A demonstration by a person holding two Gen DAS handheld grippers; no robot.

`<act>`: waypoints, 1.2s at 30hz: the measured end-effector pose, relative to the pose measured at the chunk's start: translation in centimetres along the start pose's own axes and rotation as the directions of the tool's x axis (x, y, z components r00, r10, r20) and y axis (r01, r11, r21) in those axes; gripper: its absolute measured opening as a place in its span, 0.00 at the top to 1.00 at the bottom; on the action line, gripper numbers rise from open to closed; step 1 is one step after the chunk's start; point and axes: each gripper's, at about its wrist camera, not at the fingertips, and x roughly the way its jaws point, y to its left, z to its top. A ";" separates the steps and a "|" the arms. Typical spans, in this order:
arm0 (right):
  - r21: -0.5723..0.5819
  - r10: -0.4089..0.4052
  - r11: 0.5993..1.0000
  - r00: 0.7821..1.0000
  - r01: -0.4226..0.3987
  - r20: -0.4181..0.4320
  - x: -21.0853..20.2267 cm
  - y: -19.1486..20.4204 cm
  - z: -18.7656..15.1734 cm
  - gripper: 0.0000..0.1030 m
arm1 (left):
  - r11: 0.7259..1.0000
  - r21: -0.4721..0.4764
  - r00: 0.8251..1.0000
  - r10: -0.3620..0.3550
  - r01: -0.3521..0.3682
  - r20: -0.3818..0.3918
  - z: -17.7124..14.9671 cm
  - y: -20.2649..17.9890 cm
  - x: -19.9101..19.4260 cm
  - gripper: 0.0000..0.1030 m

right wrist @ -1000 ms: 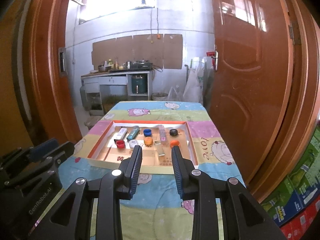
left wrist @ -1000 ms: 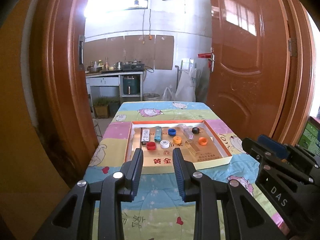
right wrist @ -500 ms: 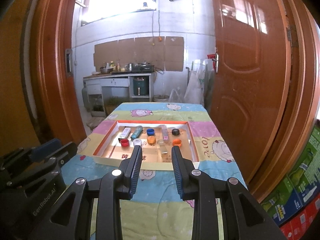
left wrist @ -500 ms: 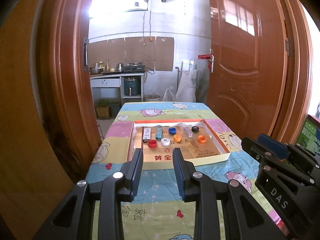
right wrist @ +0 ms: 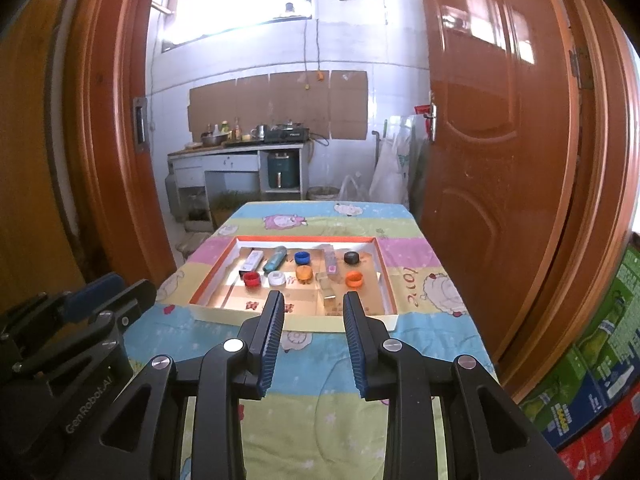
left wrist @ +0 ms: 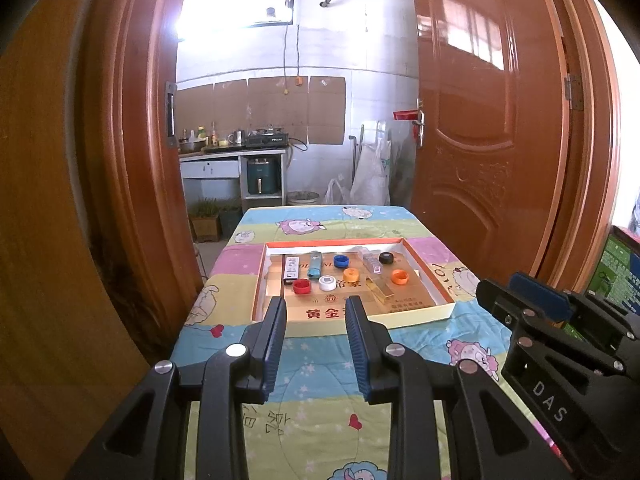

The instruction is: Organize rigid objects

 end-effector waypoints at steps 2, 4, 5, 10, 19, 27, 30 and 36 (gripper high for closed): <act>0.000 0.002 1.000 1.000 -0.002 -0.002 -0.1 0.1 -0.1 0.70 | 1.000 0.001 1.000 0.000 0.000 0.000 0.0 0.0 -0.1 0.70; -0.001 0.003 1.000 1.000 -0.003 -0.003 -0.2 0.0 -0.1 0.70 | 1.000 0.001 1.000 0.001 -0.001 -0.001 0.0 0.0 0.0 0.70; -0.002 0.003 1.000 1.000 -0.003 -0.004 -0.2 0.0 -0.1 0.70 | 1.000 0.001 1.000 0.000 0.000 -0.003 -0.1 0.0 0.0 0.70; -0.003 0.004 1.000 1.000 -0.004 -0.005 -0.2 0.1 0.0 0.70 | 1.000 0.002 1.000 0.004 -0.004 -0.013 -0.2 0.3 -0.4 0.70; -0.004 0.010 1.000 1.000 -0.010 -0.014 -0.3 0.3 -0.2 0.70 | 1.000 0.006 0.999 0.023 -0.023 -0.043 -0.6 0.3 -1.0 0.70; -0.008 0.012 1.000 1.000 -0.012 -0.011 -0.9 0.3 -0.5 0.70 | 1.000 0.009 0.998 0.025 -0.025 -0.049 -0.8 0.2 -1.1 0.70; -0.007 0.013 1.000 1.000 -0.013 -0.011 -0.9 0.2 -0.7 0.70 | 1.000 0.009 0.998 0.025 -0.024 -0.049 -0.8 0.2 -1.1 0.70; -0.005 0.013 1.000 1.000 -0.013 -0.009 -1.0 0.2 -0.7 0.70 | 1.000 0.009 0.999 0.025 -0.025 -0.041 -1.0 0.0 -1.5 0.70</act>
